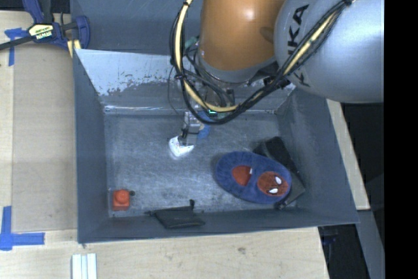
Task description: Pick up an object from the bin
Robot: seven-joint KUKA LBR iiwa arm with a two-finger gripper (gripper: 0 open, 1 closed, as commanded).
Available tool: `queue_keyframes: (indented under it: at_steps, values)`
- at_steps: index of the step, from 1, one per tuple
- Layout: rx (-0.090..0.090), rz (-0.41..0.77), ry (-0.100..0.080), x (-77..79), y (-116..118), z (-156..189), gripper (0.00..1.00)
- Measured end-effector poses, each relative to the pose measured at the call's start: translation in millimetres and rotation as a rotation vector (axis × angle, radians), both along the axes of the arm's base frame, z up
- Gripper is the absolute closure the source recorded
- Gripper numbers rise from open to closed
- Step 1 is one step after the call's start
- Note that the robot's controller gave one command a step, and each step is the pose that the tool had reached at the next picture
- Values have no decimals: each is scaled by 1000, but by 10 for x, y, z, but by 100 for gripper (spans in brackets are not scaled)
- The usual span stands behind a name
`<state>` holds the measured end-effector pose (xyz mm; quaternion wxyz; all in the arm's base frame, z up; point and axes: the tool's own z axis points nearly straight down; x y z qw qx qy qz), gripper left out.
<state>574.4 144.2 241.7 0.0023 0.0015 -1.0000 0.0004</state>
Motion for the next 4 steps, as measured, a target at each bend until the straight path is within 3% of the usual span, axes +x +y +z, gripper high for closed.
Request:
queue_keyframes:
  at_steps: [1, 2, 3, 4]
  values:
    - [-2, -47, 1, -124, -648, -1080, 0]
    - [0, -12, -4, 171, -590, -1739, 0]
    - [2, -14, -11, 189, -590, -1684, 100]
    - [2, 63, -17, 58, -513, 32, 100]
